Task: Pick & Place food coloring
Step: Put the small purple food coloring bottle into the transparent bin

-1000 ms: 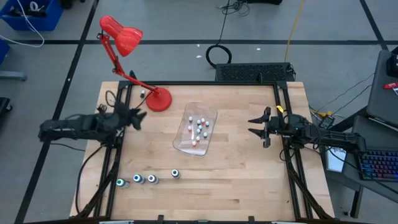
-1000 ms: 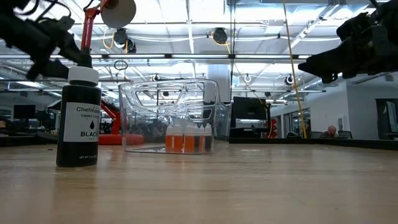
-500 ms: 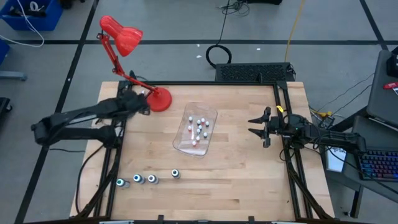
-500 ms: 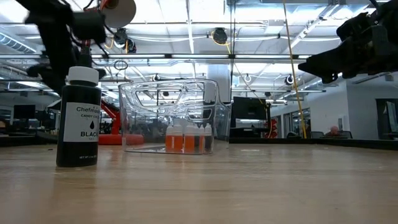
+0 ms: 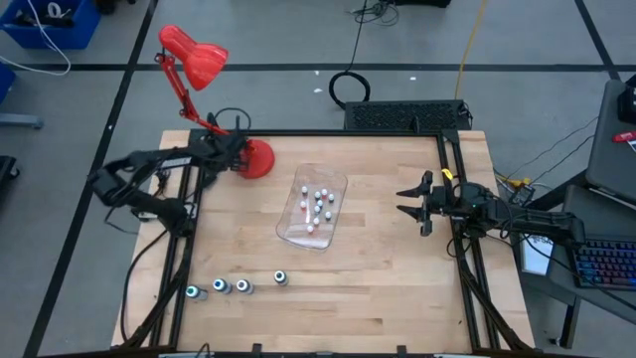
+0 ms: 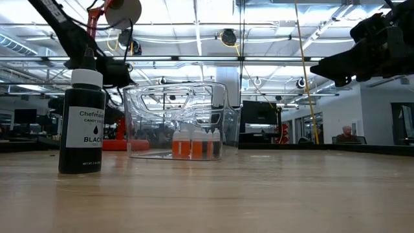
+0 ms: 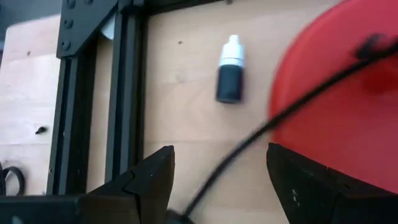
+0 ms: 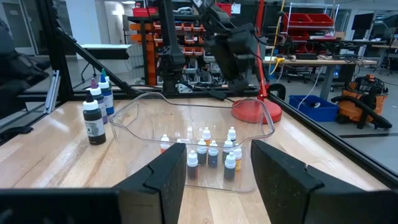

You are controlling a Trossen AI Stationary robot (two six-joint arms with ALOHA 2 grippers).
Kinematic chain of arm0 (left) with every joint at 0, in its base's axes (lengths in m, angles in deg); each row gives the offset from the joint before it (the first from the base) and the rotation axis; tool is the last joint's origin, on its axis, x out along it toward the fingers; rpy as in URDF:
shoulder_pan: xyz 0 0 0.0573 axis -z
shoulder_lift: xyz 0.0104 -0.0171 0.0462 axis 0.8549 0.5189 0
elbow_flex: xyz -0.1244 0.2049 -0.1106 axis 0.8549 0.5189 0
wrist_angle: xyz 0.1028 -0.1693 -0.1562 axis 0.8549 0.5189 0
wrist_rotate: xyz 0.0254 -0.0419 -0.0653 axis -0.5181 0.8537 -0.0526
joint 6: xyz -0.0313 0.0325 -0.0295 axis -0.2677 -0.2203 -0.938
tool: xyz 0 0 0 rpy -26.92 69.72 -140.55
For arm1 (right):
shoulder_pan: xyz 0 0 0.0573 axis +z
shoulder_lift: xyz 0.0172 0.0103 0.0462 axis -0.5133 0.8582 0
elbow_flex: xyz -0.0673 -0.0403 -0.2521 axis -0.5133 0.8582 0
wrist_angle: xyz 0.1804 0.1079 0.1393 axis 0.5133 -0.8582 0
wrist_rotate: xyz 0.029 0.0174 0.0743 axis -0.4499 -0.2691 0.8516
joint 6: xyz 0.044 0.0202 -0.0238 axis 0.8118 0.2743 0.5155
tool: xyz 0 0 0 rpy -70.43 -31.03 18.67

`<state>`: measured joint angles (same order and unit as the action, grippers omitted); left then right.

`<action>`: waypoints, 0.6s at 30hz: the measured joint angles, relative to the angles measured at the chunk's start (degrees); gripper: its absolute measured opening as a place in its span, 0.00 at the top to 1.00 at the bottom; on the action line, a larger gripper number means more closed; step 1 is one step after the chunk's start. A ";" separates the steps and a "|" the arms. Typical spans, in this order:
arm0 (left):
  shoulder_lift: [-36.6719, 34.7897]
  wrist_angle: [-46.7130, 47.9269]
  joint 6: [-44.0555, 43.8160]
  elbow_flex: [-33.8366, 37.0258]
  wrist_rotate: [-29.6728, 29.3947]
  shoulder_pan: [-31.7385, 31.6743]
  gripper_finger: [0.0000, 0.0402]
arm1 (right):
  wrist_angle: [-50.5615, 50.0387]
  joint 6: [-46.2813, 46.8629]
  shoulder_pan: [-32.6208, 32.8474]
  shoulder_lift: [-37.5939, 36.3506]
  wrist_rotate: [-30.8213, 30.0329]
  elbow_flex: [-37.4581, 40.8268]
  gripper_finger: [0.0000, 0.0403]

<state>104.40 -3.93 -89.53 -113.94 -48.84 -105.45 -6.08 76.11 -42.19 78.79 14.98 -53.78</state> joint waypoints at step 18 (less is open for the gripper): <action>5.32 -10.15 3.62 -0.03 -2.66 -1.58 0.37 | 0.00 0.02 0.00 0.01 0.00 0.00 0.57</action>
<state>109.72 -14.08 -85.90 -113.97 -51.50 -107.03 -6.08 76.13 -42.19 78.80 14.98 -53.78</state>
